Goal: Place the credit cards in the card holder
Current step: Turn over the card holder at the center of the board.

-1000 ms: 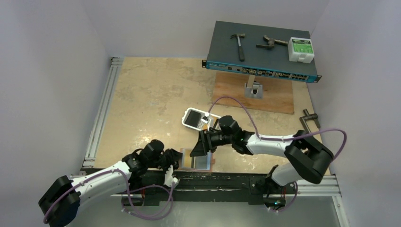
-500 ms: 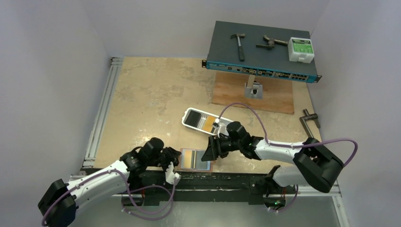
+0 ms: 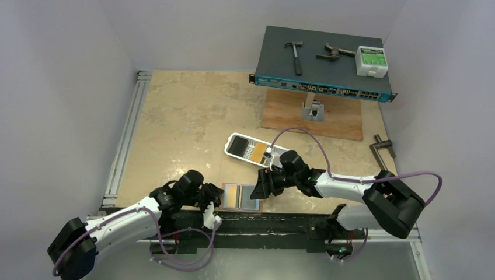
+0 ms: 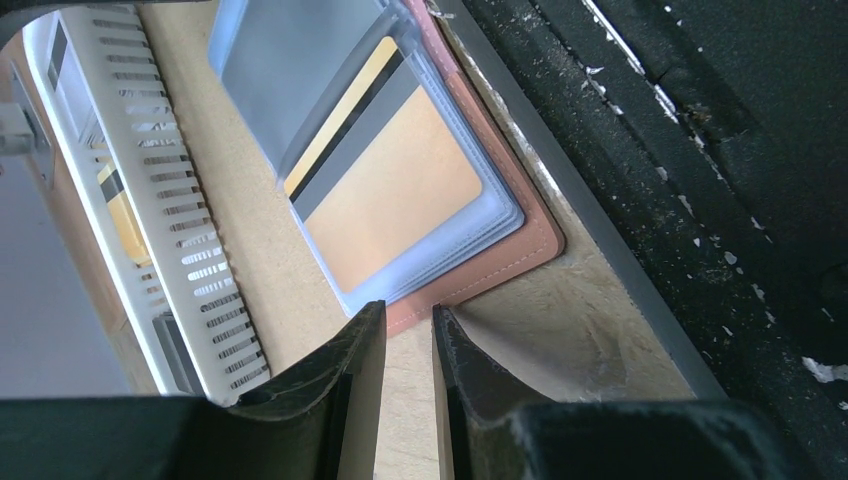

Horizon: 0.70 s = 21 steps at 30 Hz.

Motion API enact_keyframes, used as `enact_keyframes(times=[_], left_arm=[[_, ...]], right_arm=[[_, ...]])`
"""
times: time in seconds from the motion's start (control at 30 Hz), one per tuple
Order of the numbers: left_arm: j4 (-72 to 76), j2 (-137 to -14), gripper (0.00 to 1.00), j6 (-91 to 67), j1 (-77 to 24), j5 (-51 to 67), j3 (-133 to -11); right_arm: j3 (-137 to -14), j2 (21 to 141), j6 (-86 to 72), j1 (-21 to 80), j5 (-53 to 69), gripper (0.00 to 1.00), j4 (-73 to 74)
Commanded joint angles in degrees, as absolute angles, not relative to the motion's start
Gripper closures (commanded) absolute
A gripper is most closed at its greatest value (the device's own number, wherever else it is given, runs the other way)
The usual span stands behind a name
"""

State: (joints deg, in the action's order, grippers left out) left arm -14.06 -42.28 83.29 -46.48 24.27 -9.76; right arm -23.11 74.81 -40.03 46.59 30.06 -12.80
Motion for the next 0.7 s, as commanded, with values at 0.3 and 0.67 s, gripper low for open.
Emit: enact_keyframes(times=[0.3,0.67], left_arm=[[-10.5,-44.2,0.77,88.7,-46.5,29.2,-8.5],[-9.4,-44.5,0.77,89.2,-46.7,29.8,-8.2]], right_arm=[[-23.3,78.8,-40.4,46.6,30.4,0.34,-18.6],[-25.5,78.1,-43.1,46.8,33.6,0.35,-23.4]])
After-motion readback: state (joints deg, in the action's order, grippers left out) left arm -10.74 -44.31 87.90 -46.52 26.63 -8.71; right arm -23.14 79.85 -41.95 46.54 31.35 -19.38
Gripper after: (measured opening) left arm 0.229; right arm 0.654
